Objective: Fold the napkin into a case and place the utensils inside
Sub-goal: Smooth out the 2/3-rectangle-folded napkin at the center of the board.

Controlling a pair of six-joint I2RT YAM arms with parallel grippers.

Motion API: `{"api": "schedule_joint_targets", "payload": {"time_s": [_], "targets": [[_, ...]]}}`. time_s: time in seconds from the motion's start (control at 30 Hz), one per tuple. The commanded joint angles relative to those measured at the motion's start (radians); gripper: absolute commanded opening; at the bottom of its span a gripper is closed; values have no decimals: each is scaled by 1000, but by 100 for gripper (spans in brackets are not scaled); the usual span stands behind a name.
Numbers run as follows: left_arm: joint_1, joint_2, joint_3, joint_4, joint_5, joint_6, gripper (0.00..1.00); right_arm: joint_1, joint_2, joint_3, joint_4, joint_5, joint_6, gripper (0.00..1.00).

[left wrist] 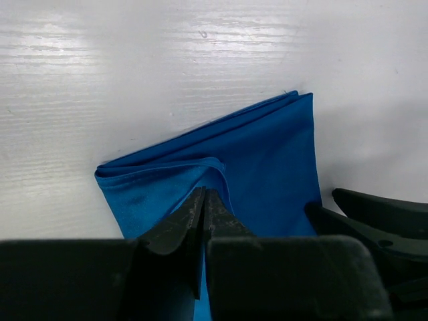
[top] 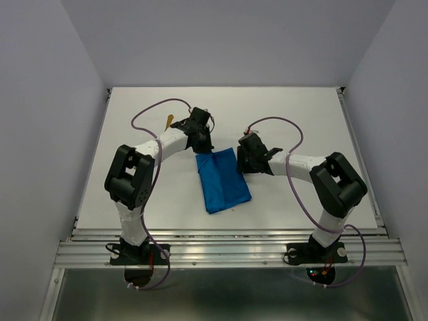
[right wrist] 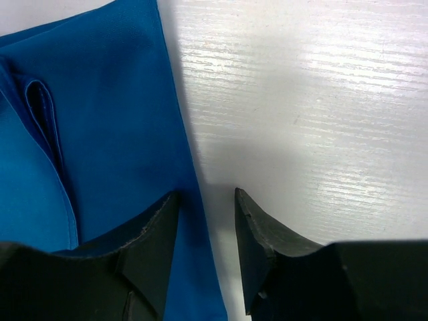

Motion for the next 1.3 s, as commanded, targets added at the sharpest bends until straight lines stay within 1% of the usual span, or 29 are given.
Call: {"api": "schedule_joint_targets", "payload": {"time_s": [0.0,0.03,0.1,0.13,0.2,0.27,0.37,0.5,0.6,0.83,0.93,1.03,1.17,1.2,1.27], "targets": [[-30,-52,45,-39,-46,-9,20,-8,3,26,13,-2,-20,41],[-35,-49,45,-39,-50,-12,21,-8,1,24,13,-2,-20,39],[-52,-38,57,-48,-60,-15,29,-8,-2,22,15,0,-13,35],[-59,-34,64,-53,-61,-15,32,-8,-3,21,15,-2,-13,35],[-79,-8,90,-82,-124,-15,39,-8,-5,21,16,-7,-12,35],[-90,11,114,-106,-174,-30,41,-8,-7,22,16,-8,-12,35],[-107,20,122,-102,-193,-41,47,-8,-11,22,19,-13,-10,35],[-122,60,142,-103,-219,-43,48,-8,-14,21,21,-23,-9,35],[-133,90,156,-111,-250,-52,45,-8,-23,13,22,-25,-1,35],[-147,133,182,-126,-304,-50,43,-8,-34,-2,27,-36,6,35],[-148,153,194,-131,-310,-50,37,-8,-37,-7,33,-39,8,35],[-150,164,197,-133,-313,-50,34,-8,-37,-5,35,-45,6,35],[-148,180,215,-142,-313,-50,24,-8,-34,-4,35,-50,6,35],[-150,184,219,-146,-313,-52,17,-8,-34,-7,36,-50,8,34],[-148,189,226,-151,-313,-52,10,-8,-36,-10,41,-56,10,31]]}}
